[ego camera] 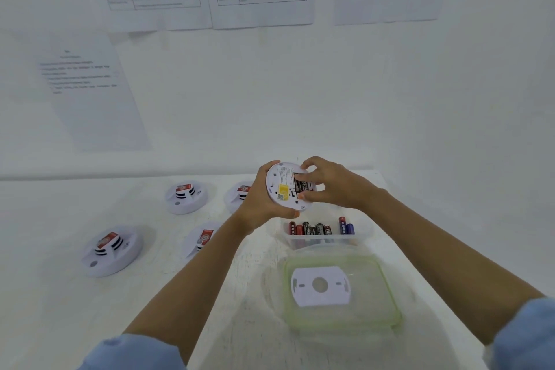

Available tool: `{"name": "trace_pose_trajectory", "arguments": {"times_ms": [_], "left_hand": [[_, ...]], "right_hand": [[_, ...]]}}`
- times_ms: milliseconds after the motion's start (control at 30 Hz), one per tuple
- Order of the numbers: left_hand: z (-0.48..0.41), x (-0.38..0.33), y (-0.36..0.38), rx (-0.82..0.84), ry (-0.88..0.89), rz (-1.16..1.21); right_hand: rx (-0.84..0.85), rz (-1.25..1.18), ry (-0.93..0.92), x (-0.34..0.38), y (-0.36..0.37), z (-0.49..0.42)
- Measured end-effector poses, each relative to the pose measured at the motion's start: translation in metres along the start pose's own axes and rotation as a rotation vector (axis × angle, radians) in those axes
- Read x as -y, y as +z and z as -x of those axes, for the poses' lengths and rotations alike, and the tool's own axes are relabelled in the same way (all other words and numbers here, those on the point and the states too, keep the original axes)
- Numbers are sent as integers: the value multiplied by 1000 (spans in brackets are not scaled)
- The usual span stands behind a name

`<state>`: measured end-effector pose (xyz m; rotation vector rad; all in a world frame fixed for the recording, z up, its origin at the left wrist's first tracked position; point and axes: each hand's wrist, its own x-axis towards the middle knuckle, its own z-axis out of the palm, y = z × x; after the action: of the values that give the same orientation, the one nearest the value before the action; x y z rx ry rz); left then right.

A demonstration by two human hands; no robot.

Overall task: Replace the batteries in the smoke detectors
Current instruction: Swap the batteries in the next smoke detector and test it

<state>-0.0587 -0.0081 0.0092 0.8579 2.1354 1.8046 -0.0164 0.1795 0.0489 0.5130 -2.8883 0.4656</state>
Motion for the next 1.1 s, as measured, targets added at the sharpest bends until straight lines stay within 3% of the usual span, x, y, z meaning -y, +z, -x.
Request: {"name": "trace_pose_trajectory", "arguments": {"times_ms": [133,300,367,433,667,933,1000,1100], "left_hand": [[-3,0,-1,15,-13,17],[-2,5,-1,12,-9,20],[-3,6,-1,11,-4,28],[-5,6,-1,4,4,39],[-8,7,-2,14,15,50],[-12,11,-1,21,24,28],[-14,10,-4,15,33,23],[-18,11,-7,4,51,12]], "right_hand": [[-62,241,-122,2,6,4],[-30,300,-239,1,12,9],[-10,216,-173,4,9,10],[-135,178,-127,-1,8,9],[-92,-214,87,0,6,1],[-61,-356,182,0,-4,-1],[-4,-342,275,-3,-13,4],[276,-112,425,-4,-17,9]]}}
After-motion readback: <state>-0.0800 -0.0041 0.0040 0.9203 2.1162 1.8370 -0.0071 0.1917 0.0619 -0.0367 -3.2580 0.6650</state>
